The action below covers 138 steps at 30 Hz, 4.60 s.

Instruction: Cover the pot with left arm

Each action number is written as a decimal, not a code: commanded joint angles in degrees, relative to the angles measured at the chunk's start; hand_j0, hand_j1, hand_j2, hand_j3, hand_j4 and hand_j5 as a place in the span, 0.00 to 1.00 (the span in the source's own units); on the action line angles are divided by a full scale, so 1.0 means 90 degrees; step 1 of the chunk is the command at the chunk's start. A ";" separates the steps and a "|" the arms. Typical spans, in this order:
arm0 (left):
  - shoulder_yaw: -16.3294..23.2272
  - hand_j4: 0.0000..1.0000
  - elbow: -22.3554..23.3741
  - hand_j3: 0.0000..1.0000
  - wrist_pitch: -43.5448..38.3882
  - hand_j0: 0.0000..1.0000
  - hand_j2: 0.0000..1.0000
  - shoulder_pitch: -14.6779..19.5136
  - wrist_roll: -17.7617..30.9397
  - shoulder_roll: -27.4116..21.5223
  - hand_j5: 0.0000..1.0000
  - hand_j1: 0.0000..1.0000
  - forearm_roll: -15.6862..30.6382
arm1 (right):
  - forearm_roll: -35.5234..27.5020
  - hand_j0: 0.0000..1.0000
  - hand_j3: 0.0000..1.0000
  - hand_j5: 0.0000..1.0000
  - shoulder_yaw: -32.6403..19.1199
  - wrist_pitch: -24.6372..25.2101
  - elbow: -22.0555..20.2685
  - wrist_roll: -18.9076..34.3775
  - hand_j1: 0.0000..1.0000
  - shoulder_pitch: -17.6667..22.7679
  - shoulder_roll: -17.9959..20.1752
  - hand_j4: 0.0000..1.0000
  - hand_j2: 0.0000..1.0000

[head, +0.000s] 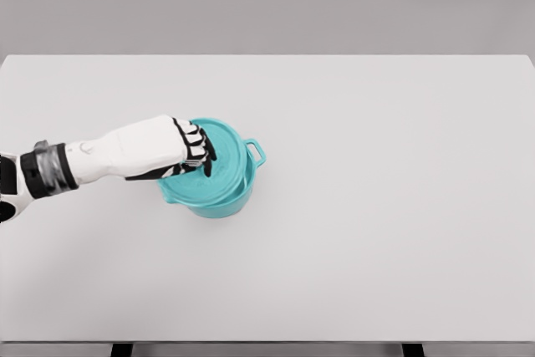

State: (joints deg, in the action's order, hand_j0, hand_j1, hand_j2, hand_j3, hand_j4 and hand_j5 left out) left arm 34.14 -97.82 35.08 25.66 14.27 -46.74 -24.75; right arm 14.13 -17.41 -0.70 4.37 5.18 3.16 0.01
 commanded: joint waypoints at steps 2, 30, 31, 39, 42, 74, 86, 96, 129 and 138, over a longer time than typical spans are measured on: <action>0.0016 0.44 0.0009 0.44 -0.0009 0.44 0.44 0.0000 -0.0004 0.0144 0.44 0.44 0.0006 | 0.0002 1.00 1.00 1.00 0.0001 0.0000 0.0002 0.0001 1.00 0.0000 -0.0001 1.00 1.00; 0.0152 0.45 0.0507 0.45 -0.0009 0.45 0.45 0.0098 -0.0004 0.0574 0.45 0.45 -0.0229 | -0.0007 1.00 1.00 1.00 0.0001 0.0000 0.0002 0.0001 1.00 0.0000 -0.0001 1.00 1.00; 0.0152 0.45 0.0507 0.45 -0.0009 0.45 0.45 0.0098 -0.0004 0.0574 0.45 0.45 -0.0229 | 0.0002 1.00 1.00 1.00 0.0001 0.0000 0.0002 0.0001 1.00 0.0000 -0.0001 1.00 1.00; 0.0162 0.46 0.0615 0.46 -0.0009 0.46 0.46 0.0108 -0.0004 0.0584 0.46 0.46 -0.0229 | 0.0002 1.00 1.00 1.00 0.0001 0.0000 0.0002 0.0001 1.00 0.0000 -0.0001 1.00 1.00; 0.0162 0.47 0.0624 0.47 -0.0009 0.47 0.47 0.0108 -0.0004 0.0593 0.47 0.47 -0.0229 | 0.0002 1.00 1.00 1.00 0.0001 0.0000 0.0002 0.0001 1.00 0.0000 -0.0001 1.00 1.00; 0.0192 0.58 0.0771 0.58 -0.0009 0.58 0.58 0.0098 -0.0013 0.0642 0.58 0.58 -0.0219 | -0.0007 1.00 1.00 1.00 0.0001 0.0000 0.0002 0.0001 1.00 0.0000 -0.0001 1.00 1.00; 0.0201 0.60 0.0771 0.60 -0.0009 0.60 0.60 0.0098 -0.0013 0.0642 0.60 0.60 -0.0219 | -0.0007 1.00 1.00 1.00 0.0001 0.0000 0.0002 0.0001 1.00 0.0000 -0.0001 1.00 1.00; 0.0201 0.63 0.0839 0.63 -0.0009 0.63 0.63 0.0078 -0.0004 0.0642 0.63 0.63 -0.0219 | 0.0002 1.00 1.00 1.00 0.0001 0.0000 0.0002 0.0001 1.00 0.0000 -0.0001 1.00 1.00; 0.0143 0.64 0.0771 0.64 -0.0009 0.64 0.64 0.0068 -0.0013 0.0632 0.64 0.64 -0.0150 | -0.0007 1.00 1.00 1.00 0.0001 0.0000 0.0002 0.0001 1.00 0.0000 -0.0001 1.00 1.00; 0.0123 0.62 0.0751 0.62 -0.0009 0.62 0.62 0.0088 -0.0013 0.0623 0.62 0.62 -0.0131 | 0.0002 1.00 1.00 1.00 0.0001 0.0000 -0.0007 0.0001 1.00 0.0000 -0.0001 1.00 1.00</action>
State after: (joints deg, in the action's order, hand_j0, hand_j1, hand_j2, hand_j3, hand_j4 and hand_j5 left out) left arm 35.30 -90.97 35.06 26.46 14.16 -41.08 -26.31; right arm 14.12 -17.41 -0.70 4.37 5.18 3.16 0.01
